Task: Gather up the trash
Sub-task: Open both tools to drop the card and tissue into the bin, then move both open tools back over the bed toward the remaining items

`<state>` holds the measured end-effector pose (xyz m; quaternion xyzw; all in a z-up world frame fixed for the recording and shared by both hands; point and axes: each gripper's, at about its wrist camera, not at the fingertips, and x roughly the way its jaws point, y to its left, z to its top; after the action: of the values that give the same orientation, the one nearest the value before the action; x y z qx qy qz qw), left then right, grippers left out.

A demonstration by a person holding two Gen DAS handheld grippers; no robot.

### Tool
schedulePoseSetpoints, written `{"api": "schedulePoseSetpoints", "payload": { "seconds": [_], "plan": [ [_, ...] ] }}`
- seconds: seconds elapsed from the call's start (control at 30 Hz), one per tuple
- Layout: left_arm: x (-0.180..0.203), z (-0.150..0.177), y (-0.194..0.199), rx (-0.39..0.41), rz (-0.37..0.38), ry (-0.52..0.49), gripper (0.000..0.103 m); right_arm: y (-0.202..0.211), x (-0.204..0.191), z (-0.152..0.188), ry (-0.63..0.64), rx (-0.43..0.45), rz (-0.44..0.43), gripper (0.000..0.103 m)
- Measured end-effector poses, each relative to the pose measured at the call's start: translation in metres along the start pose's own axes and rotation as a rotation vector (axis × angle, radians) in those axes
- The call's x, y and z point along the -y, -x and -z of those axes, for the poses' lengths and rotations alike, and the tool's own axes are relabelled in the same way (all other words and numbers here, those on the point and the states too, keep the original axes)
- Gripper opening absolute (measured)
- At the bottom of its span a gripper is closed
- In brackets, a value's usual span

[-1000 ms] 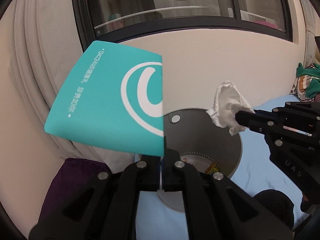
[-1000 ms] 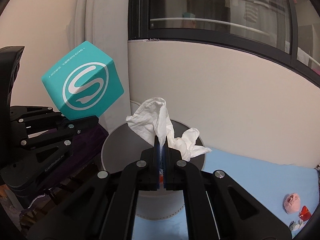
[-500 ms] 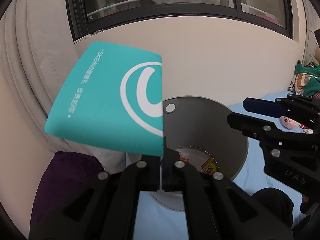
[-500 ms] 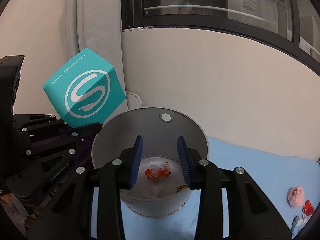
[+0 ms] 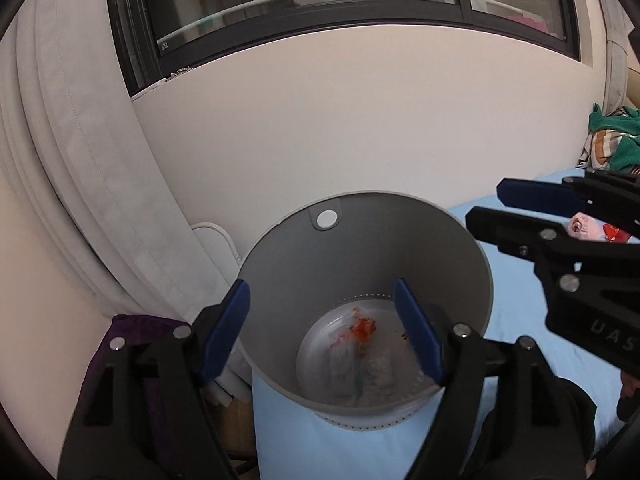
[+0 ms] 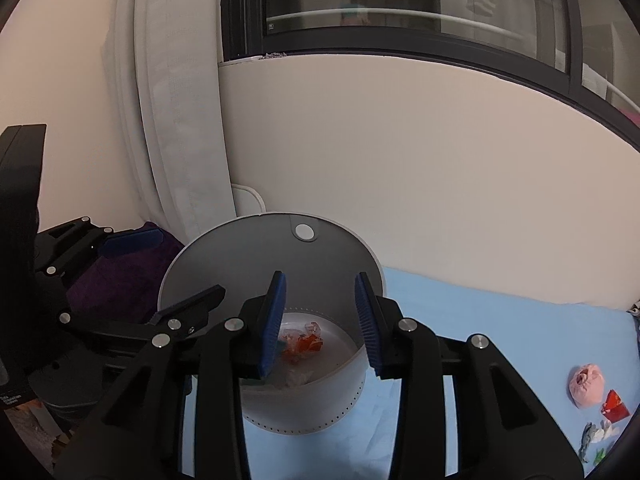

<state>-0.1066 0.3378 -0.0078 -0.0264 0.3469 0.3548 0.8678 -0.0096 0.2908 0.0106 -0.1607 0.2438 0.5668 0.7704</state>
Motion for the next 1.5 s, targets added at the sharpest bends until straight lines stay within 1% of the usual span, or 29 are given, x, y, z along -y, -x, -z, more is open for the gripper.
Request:
{"api": "schedulePoseSetpoints", "payload": {
  "seconds": [0.17,0.43,0.6,0.73,0.93,1.13,1.33,1.5],
  "plan": [
    [0.001,-0.002,0.003,0.002,0.001,0.000,0.075,0.004,0.003,0.006,-0.006,-0.004,0.002,0.034],
    [0.017,-0.003,0.011,0.014,0.028,-0.018,0.075,0.019,0.018,0.020,-0.028,-0.006,0.043,0.034],
    [0.038,-0.008,0.013,0.026,0.059,-0.043,0.075,0.029,0.034,0.032,-0.057,-0.007,0.092,0.034],
    [0.062,-0.012,0.014,0.034,0.096,-0.073,0.075,0.040,0.054,0.045,-0.091,-0.011,0.144,0.034],
    [0.117,-0.021,0.014,0.051,0.185,-0.133,0.075,0.067,0.097,0.070,-0.164,-0.013,0.247,0.034],
    [0.185,-0.030,0.016,0.077,0.300,-0.203,0.075,0.104,0.152,0.105,-0.253,-0.025,0.391,0.034],
    [0.267,-0.031,0.012,0.068,0.442,-0.274,0.075,0.147,0.209,0.153,-0.365,-0.045,0.556,0.034],
    [0.339,-0.025,0.011,0.047,0.557,-0.337,0.075,0.182,0.257,0.206,-0.484,-0.073,0.692,0.034]
  ]
}}
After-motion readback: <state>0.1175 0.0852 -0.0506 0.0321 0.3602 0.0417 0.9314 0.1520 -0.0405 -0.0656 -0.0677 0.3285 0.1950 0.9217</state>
